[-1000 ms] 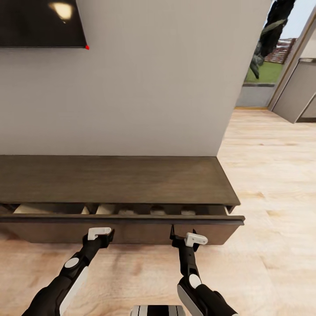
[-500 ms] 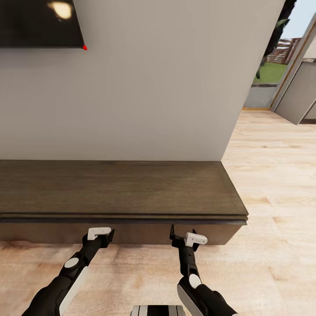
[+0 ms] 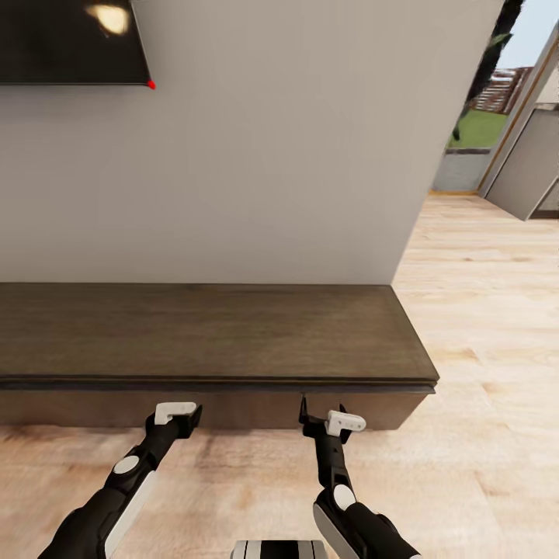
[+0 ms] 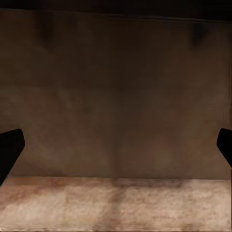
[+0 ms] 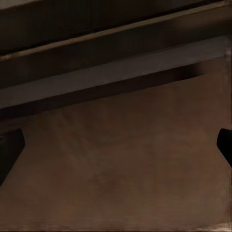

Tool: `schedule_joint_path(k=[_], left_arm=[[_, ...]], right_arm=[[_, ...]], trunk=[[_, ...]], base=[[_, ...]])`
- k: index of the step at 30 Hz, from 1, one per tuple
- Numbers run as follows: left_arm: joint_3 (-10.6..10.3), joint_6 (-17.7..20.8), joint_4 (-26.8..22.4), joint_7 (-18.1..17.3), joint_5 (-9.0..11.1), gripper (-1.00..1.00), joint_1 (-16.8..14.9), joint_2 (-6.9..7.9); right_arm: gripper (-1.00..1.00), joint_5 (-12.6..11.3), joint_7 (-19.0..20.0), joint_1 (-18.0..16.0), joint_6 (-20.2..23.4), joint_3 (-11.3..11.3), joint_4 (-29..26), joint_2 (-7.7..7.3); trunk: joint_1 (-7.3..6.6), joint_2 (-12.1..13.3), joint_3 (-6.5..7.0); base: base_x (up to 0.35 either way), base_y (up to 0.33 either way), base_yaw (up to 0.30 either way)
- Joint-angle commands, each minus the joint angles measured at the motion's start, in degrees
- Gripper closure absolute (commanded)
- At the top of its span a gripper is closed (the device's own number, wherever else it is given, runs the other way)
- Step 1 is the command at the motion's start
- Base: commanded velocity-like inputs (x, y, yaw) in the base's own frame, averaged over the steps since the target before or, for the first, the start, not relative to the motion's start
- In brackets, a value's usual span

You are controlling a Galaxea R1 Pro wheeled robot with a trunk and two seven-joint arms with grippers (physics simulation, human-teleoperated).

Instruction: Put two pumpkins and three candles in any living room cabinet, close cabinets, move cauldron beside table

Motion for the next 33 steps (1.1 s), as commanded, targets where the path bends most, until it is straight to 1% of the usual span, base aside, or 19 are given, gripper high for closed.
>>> schedule_joint_path(k=[1, 9, 14, 16, 17, 18, 19, 21, 23, 25, 26, 27, 28, 29, 30, 31, 32, 33], left_arm=[[-0.2, 0.2, -0.1, 0.4, 0.6, -1.0, 0.0, 0.08], [-0.1, 0.3, -0.1, 0.3, 0.6, -1.0, 0.0, 0.08], [-0.1, 1.0, -0.2, 0.3, 0.6, -1.0, 0.0, 0.08], [0.1, 2.1, -0.5, 0.3, 0.6, -1.0, 0.0, 0.14], [0.1, 3.4, -1.1, 0.3, 0.6, -1.0, 0.0, 0.21], [0.1, 5.5, -1.9, 0.3, 0.7, -1.0, 0.0, 0.29], [0.2, 8.3, -3.1, 0.3, 0.7, -1.0, 0.0, 0.34], [0.3, 15.5, -5.9, 0.2, 0.8, -1.0, 0.0, 0.46], [0.9, 22.8, -8.8, 0.2, 0.9, -1.0, 0.0, 0.68], [2.0, 28.7, -11.6, 0.0, 1.1, -1.0, 0.0, 0.83], [2.4, 29.9, -12.3, 0.0, 1.2, -1.0, 0.0, 0.84], [3.3, 32.1, -13.4, -0.1, 1.3, -1.0, 0.0, 0.85], [4.9, 34.9, -14.7, -0.2, 1.4, -1.0, 0.0, 0.82], [6.0, 37.0, -15.5, -0.3, 1.5, -1.0, 0.0, 0.77], [7.2, 39.1, -16.4, -0.3, 1.6, -1.0, 0.0, 0.74], [8.2, 41.1, -17.3, -0.3, 1.6, -1.0, 0.0, 0.72], [8.7, 42.0, -17.7, -0.3, 1.6, -1.0, 0.0, 0.72], [9.9, 44.6, -18.4, -0.4, 1.7, -1.0, 0.0, 0.71]], right_arm=[[-1.0, -0.4, -0.3, -0.1, -0.3, 0.3, 0.0, -0.04], [-1.0, -0.4, -0.3, -0.1, -0.3, 0.3, 0.0, -0.04], [-1.0, -0.4, -0.2, -0.1, -0.1, 0.3, 0.0, -0.05], [-1.0, -0.4, -0.2, -0.1, 0.1, 0.3, 0.0, -0.07], [-1.0, -0.4, -0.1, -0.1, 0.2, 0.3, 0.0, -0.09], [-1.0, -0.4, -0.1, -0.1, 0.4, 0.3, 0.0, -0.1], [-1.0, -0.4, -0.1, -0.1, 0.7, 0.3, 0.0, -0.11], [-1.0, -0.4, -0.1, -0.1, 2.4, 0.3, -0.1, -0.12], [-1.0, -0.4, -0.1, -0.1, 5.2, 0.3, -0.1, -0.12], [-1.0, -0.4, -0.1, -0.1, 8.2, 0.3, -0.7, -0.12], [-1.0, -0.4, -0.1, -0.1, 8.9, 0.2, -1.1, -0.12], [-1.0, -0.5, -0.1, -0.1, 10.2, 0.2, -2.3, -0.12], [-1.0, -0.6, -0.2, -0.1, 12.6, 0.2, -4.3, -0.12], [-1.0, -1.2, -0.2, -0.1, 14.9, 0.2, -5.8, -0.14], [-1.0, -2.4, -0.3, -0.1, 17.5, 0.2, -7.1, -0.17], [-1.0, -4.2, -0.3, -0.1, 20.6, 0.1, -8.5, -0.18], [-1.0, -5.3, -0.3, -0.1, 22.2, 0.1, -9.2, -0.21], [-1.0, -8.9, -0.4, -0.1, 27.2, -0.3, -11.7, -0.3]], trunk=[[-0.04, 0.0, -0.04], [-0.04, 0.0, -0.04], [-0.04, 0.0, -0.04], [-0.04, 0.0, -0.04], [-0.04, 0.0, -0.04], [-0.04, 0.0, -0.04], [-0.04, 0.0, -0.04], [-0.04, 0.0, -0.04], [-0.04, 0.0, -0.04], [-0.04, 0.0, -0.04], [-0.04, 0.0, -0.04], [-0.04, 0.0, -0.04], [-0.04, 0.0, -0.04], [-0.04, 0.0, -0.04], [-0.04, 0.0, -0.04], [-0.04, 0.0, -0.04], [-0.06, 0.0, 0.18], [-0.09, 0.0, 0.4]], base=[[-0.279, 0.0, 0.0], [-0.313, 0.0, 0.0], [-0.311, 0.0, 0.0], [-0.311, 0.0, 0.0], [-0.311, 0.0, 0.0], [-0.313, 0.0, 0.0], [-0.319, 0.0, 0.0], [-0.312, 0.0, 0.0], [-0.22, 0.0, 0.0], [-0.096, 0.0, 0.0], [-0.06, 0.0, 0.0], [-0.038, 0.0, 0.0], [-0.02, 0.0, 0.0], [-0.013, 0.0, 0.0], [-0.008, 0.0, 0.0], [-0.005, 0.0, 0.0], [-0.004, 0.0, 0.0], [-0.002, 0.0, 0.0]])
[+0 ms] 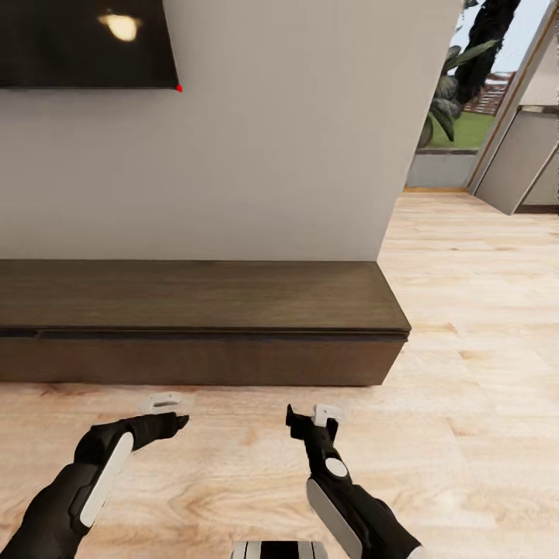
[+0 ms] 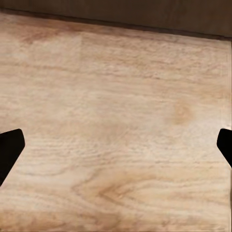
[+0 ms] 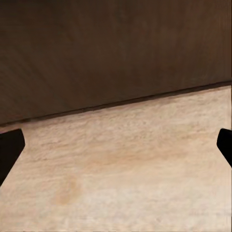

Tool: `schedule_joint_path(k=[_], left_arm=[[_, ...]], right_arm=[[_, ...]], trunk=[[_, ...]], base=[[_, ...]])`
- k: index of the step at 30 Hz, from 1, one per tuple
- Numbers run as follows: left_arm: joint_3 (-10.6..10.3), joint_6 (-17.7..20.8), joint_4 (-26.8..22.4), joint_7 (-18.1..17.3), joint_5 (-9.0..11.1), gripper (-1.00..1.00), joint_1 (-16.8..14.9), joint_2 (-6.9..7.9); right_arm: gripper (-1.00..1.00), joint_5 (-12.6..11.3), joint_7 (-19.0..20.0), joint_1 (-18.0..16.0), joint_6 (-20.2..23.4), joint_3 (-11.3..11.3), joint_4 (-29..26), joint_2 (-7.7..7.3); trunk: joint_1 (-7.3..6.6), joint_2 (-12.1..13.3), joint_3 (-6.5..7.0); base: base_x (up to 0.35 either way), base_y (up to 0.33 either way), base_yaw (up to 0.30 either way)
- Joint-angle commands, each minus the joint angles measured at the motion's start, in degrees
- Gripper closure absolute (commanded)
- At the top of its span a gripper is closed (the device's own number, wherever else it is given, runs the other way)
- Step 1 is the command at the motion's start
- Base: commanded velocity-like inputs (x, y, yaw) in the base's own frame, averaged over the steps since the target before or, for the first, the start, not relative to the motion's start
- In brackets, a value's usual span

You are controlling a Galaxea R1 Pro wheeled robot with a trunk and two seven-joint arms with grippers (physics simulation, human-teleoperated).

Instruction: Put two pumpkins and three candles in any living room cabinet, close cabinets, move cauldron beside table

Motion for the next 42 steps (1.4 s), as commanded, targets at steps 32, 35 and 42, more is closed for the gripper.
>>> schedule_joint_path(k=[32, 35, 42], left_arm=[[6.1, 9.6, -1.2, 0.3, 0.4, -1.0, -0.4, 0.21], [6.1, 9.6, -1.2, 0.3, 0.4, -1.0, -0.3, 0.21], [6.2, 9.6, -1.2, 0.3, 0.3, -1.0, -0.3, 0.21]], right_arm=[[-1.0, -14.4, -0.6, 0.0, 14.6, -0.9, -9.4, -3.61], [-1.0, -14.4, -0.6, 0.0, 14.5, -0.9, -9.4, -3.59], [-1.0, -14.3, -0.8, 0.0, 14.5, -0.6, -9.3, -3.53]], trunk=[[-1.11, 1.1, 6.08], [-1.11, 1.1, 6.08], [-1.11, 1.1, 6.08]], base=[[-0.073, 0.015, 0.0], [-0.002, 0.001, 0.049], [-0.037, 0.118, 0.242]])
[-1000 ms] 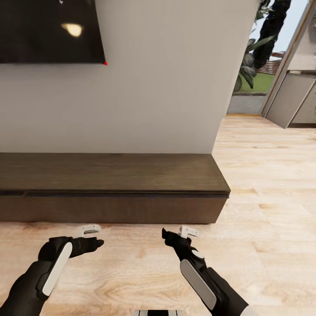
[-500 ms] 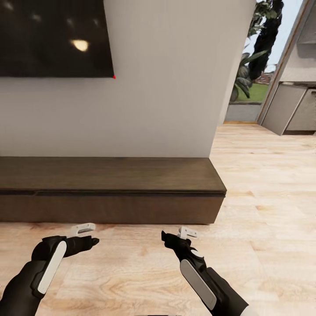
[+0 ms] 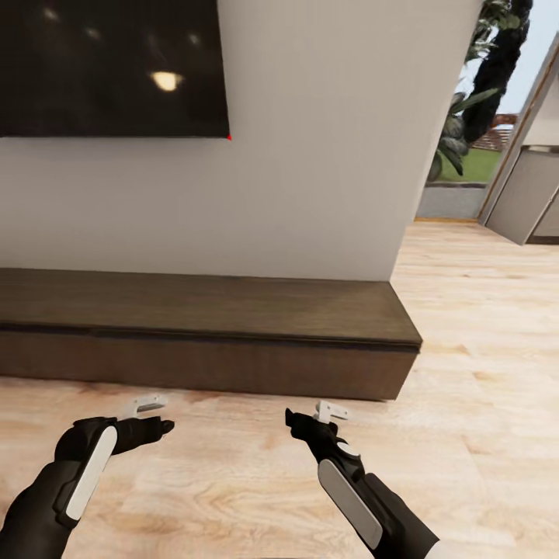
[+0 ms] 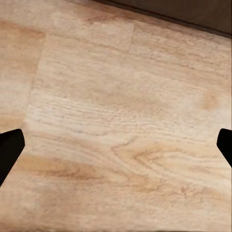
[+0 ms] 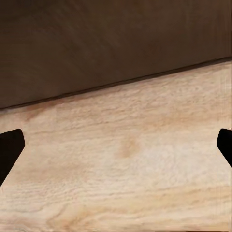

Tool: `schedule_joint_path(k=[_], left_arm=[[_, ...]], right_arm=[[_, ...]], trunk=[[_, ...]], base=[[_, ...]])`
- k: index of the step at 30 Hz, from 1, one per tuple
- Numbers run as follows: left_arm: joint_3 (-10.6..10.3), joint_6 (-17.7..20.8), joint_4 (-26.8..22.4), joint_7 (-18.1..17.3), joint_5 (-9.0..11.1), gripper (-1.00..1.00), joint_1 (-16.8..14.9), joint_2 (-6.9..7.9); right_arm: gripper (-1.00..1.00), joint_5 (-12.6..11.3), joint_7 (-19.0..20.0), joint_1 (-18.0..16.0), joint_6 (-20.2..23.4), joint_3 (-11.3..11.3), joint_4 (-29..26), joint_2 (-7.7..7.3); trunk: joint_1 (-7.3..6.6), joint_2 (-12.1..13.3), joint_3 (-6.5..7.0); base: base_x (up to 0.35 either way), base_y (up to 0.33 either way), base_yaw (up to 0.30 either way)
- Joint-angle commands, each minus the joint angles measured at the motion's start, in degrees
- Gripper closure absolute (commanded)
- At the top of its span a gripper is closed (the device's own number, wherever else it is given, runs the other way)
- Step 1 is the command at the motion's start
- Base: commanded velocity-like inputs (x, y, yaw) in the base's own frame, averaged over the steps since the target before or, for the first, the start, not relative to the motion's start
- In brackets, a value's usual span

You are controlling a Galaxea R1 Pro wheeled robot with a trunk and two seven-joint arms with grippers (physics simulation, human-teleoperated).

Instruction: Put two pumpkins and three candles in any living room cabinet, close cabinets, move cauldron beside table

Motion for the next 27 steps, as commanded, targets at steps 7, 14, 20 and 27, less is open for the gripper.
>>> schedule_joint_path(k=[7, 14, 20, 27], left_arm=[[0.2, 0.2, 0.0, 0.2, 0.5, -1.0, 0.0, 0.01], [2.5, 0.2, 0.1, 0.2, 0.6, -1.0, 0.0, 0.11], [6.5, 0.2, 0.3, 0.2, 0.7, -1.0, 0.0, 0.5], [9.5, 0.1, 1.5, 0.2, 0.9, -1.0, 0.0, 2.6]], right_arm=[[-1.0, -0.2, -0.4, -0.1, 0.3, 0.2, -0.1, 0.1], [-1.0, -0.2, -0.4, 0.0, 0.4, 0.3, -0.1, 0.16], [-1.0, -0.2, -0.4, -0.1, 0.4, 0.2, 0.0, 0.22], [-1.0, -0.2, -0.4, 0.0, 0.5, 0.1, 0.0, 0.22]], trunk=[[-0.02, 0.0, -0.05], [-0.02, 0.0, -0.05], [-0.02, 0.0, -0.05], [-0.02, 0.0, -0.05]], base=[[-0.124, 0.258, 0.288], [-0.134, 0.27, 0.291], [-0.069, 0.278, 0.291], [-0.007, 0.285, 0.291]])
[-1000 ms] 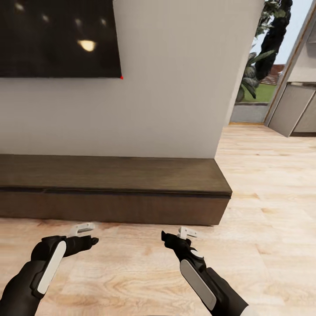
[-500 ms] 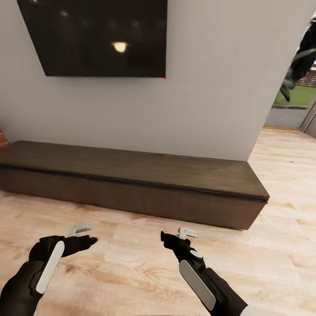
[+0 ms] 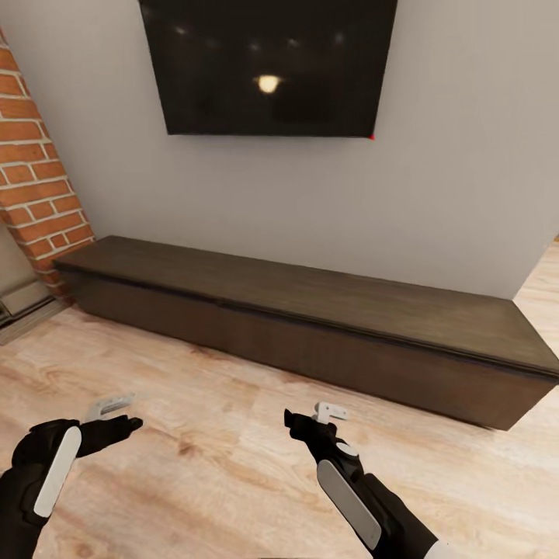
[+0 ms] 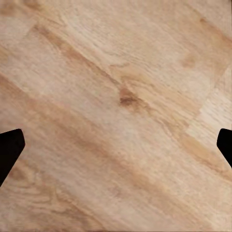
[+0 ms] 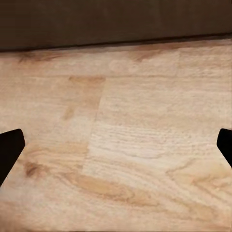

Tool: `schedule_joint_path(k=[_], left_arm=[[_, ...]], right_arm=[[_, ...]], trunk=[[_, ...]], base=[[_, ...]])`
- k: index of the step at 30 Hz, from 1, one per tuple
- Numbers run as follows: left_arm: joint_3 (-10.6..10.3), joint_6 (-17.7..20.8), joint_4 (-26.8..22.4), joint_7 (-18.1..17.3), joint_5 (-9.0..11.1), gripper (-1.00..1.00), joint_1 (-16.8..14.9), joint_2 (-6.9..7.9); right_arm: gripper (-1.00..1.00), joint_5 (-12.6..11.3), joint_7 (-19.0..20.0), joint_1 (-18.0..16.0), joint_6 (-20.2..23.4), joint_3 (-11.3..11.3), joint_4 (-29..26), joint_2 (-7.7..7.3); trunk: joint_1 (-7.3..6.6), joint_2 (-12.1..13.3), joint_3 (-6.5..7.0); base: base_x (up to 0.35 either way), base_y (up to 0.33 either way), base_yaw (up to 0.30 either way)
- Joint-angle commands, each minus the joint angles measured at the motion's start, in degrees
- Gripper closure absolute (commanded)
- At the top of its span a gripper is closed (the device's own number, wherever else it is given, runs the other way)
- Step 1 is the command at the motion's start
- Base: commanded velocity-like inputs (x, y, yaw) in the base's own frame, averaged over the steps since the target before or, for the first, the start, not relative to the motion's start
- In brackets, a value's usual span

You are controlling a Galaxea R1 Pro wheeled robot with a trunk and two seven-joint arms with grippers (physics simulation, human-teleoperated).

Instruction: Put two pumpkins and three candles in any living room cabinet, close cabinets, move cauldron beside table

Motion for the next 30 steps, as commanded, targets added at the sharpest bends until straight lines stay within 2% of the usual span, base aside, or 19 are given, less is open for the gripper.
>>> schedule_joint_path(k=[1, 5, 8, 18, 24, 30], left_arm=[[0.1, 0.2, 0.3, 0.3, 0.5, -1.0, 0.0, 0.24], [1.1, 0.1, 2.3, 0.2, 0.4, -1.0, -0.1, 1.95], [1.8, 0.0, 2.9, 0.2, 0.5, -1.0, -0.1, 2.67], [2.0, -0.1, 3.4, 0.2, 0.5, -1.0, -0.2, 2.86], [2.1, -0.1, 3.4, 0.2, 0.4, -1.0, -0.2, 2.87], [3.4, -0.1, 3.4, 0.2, 0.5, -1.0, -0.2, 2.93]], right_arm=[[-1.0, -0.3, -0.4, 0.0, 0.2, 0.1, -0.1, -0.02], [-1.0, -0.3, -0.4, -0.1, 0.6, 0.2, -0.1, -0.02], [-1.0, -0.4, -0.6, -0.1, 3.1, 0.2, 0.2, 0.04], [-1.0, -0.3, -0.8, -0.1, 4.5, 0.2, 2.3, 0.14], [-1.0, 0.2, -0.7, 0.0, 4.5, 0.2, 4.0, 0.16], [-1.0, 0.3, -0.6, -0.1, 4.7, 0.2, 4.3, 0.16]], trunk=[[-0.01, 0.0, -0.05], [-0.01, 0.0, -0.05], [-0.01, 0.0, -0.05], [-0.01, 0.0, -0.05], [-0.01, 0.0, -0.05], [-0.01, 0.0, -0.05]], base=[[-0.001, 0.281, 0.291], [0.0, 0.234, 0.291], [0.0, 0.182, 0.291], [0.054, 0.149, 0.29], [0.248, 0.116, 0.29], [0.308, 0.062, 0.29]])
